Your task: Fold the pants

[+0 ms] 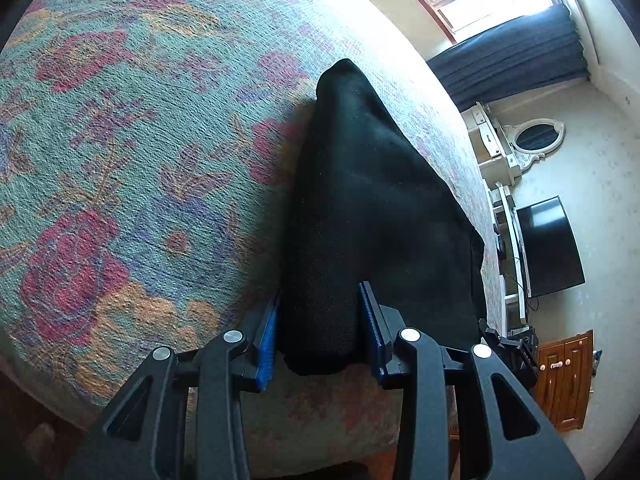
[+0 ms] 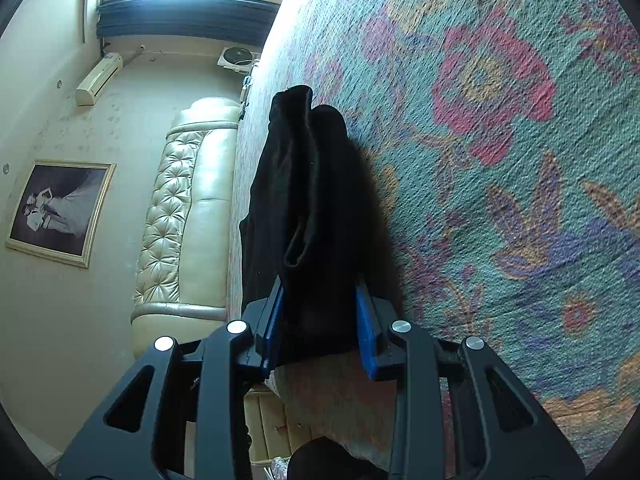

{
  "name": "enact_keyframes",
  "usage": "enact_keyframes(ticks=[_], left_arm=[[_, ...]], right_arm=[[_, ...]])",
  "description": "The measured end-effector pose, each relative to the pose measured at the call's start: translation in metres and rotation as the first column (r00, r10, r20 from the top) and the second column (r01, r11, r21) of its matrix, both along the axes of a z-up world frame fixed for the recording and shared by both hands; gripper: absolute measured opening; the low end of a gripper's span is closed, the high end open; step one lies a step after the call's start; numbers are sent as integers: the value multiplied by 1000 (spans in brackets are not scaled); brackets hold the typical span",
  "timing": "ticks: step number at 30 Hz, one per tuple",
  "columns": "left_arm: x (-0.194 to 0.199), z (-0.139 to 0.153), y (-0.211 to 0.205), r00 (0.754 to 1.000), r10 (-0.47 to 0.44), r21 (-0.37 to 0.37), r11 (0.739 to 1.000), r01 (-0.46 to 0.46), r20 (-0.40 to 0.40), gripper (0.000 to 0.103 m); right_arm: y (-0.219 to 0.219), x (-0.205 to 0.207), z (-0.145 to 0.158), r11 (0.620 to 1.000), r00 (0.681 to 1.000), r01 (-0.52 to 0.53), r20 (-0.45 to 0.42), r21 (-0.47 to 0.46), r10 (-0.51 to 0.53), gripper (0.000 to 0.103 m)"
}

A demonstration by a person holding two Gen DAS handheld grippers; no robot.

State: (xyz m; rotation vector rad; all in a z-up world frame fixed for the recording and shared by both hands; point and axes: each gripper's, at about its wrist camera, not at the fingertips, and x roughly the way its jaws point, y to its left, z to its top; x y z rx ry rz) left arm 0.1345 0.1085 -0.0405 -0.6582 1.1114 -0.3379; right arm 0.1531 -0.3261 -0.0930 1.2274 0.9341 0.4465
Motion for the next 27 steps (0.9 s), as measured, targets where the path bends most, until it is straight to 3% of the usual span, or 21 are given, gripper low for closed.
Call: enact_keyframes(ticks=[14, 16, 18, 22, 27], left_arm=[[-9, -2, 9, 999, -5, -18, 1000, 4, -39, 37], [-9, -5, 13, 998, 11, -20, 1000, -13, -59, 46], [-8, -10, 19, 994, 50, -27, 998, -53, -93, 61], [-7, -11, 29, 990, 87, -73, 993, -95, -111, 67], [-6, 9, 18, 999, 52, 67, 996, -52, -7, 78]], right_arm=[[2, -21, 0, 999, 999, -27, -20, -16, 27, 31], [2, -24, -5, 1000, 999, -26, -30, -18, 25, 31], [1, -25, -11, 1000, 999, -22, -34, 5, 22, 39], [-7, -27, -17, 999, 999, 0, -54, 54, 3, 50], [-19, -15, -8, 1000, 1000, 22, -17, 14, -22, 67]])
